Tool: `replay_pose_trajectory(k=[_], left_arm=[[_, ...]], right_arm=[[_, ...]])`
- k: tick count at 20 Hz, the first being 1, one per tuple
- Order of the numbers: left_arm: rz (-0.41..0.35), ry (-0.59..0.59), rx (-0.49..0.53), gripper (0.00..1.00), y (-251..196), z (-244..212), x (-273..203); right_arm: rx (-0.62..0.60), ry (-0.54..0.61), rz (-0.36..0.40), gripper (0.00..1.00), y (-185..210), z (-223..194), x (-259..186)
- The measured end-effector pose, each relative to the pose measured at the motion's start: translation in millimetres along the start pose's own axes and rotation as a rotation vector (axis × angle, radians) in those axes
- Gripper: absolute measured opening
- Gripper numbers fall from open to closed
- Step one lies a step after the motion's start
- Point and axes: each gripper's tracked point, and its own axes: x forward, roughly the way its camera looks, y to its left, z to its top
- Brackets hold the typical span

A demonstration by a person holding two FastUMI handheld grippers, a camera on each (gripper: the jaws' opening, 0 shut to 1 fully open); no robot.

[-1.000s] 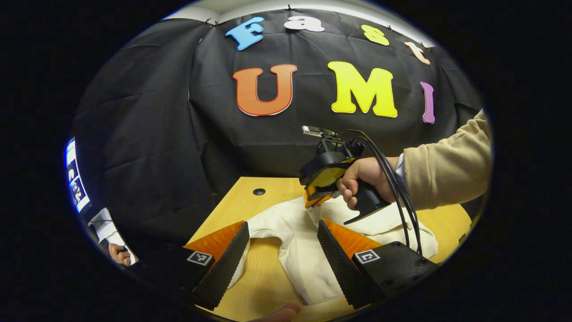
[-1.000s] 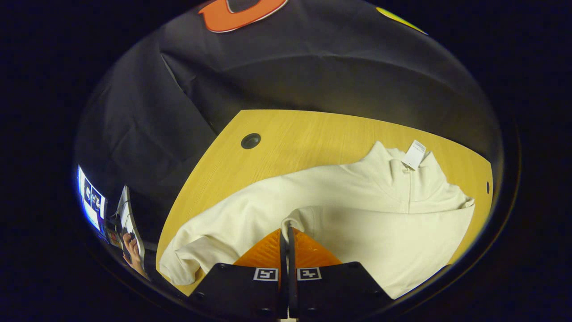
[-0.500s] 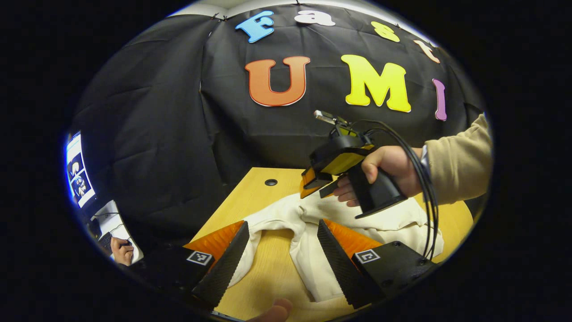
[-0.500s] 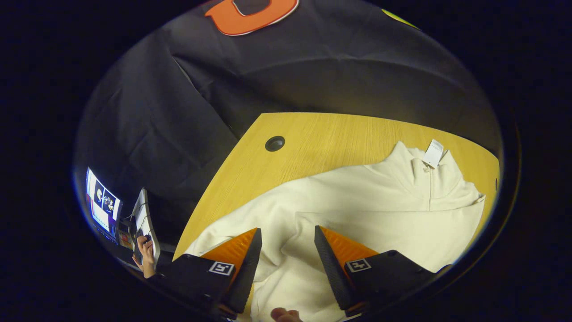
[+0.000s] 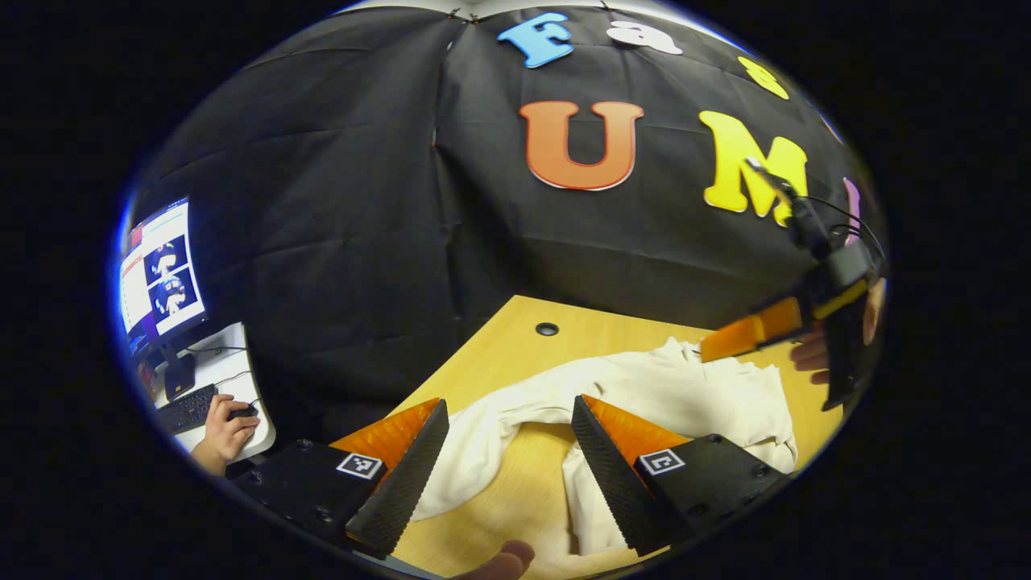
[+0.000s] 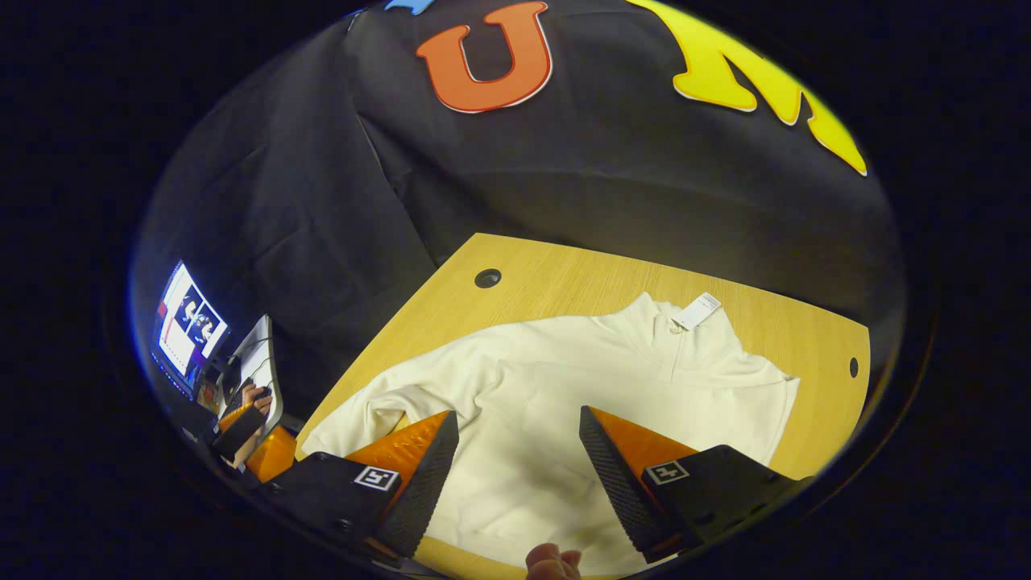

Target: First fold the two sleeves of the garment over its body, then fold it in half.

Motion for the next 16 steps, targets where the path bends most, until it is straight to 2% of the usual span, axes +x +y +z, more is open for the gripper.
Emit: replay_pose_trajectory(k=[1,2,3,4,5,7,13,14,15,16], left_arm=[[0.044,0.024,-0.023,0.99,15.5,-5.5,4.0],[0.089,0.045,-0.046,0.99,31.2,-13.5,7.7],[0.148,0.076,-0.063,1.00,48.9,-22.3,8.9],[0.192,0.101,-0.072,0.99,64.1,-30.4,8.1],[0.221,0.123,-0.093,0.99,75.3,-38.4,9.1],[0.285,0.192,-0.152,0.99,91.7,-63.9,8.4],[0.414,0.372,-0.296,1.00,122.9,-129.3,1.7],[0.426,0.408,-0.328,0.99,126.5,-142.6,1.1],[0.426,0.438,-0.368,0.99,127.2,-153.6,0.9],[0.432,0.461,-0.399,1.00,128.2,-162.7,0.3]], right_arm=[[0.001,-0.003,0.005,0.89,-4.4,-8.0,-12.7],[0.004,-0.001,0.003,0.95,-9.5,-17.9,-22.6],[0.008,0.007,0.003,0.89,-15.5,-28.3,-31.8],[0.010,0.019,0.009,0.89,-17.5,-40.7,-39.9],[0.009,0.029,0.009,0.94,-21.1,-52.1,-46.6],[0.011,0.046,0.004,0.94,-29.4,-70.8,-55.5],[0.037,0.123,-0.010,0.94,-43.7,-114.0,-62.7],[0.026,0.133,-0.010,1.00,-42.2,-119.0,-63.2],[0.014,0.142,-0.002,0.89,-39.4,-122.8,-63.8],[0.002,0.153,0.004,0.94,-36.6,-128.0,-64.8]])
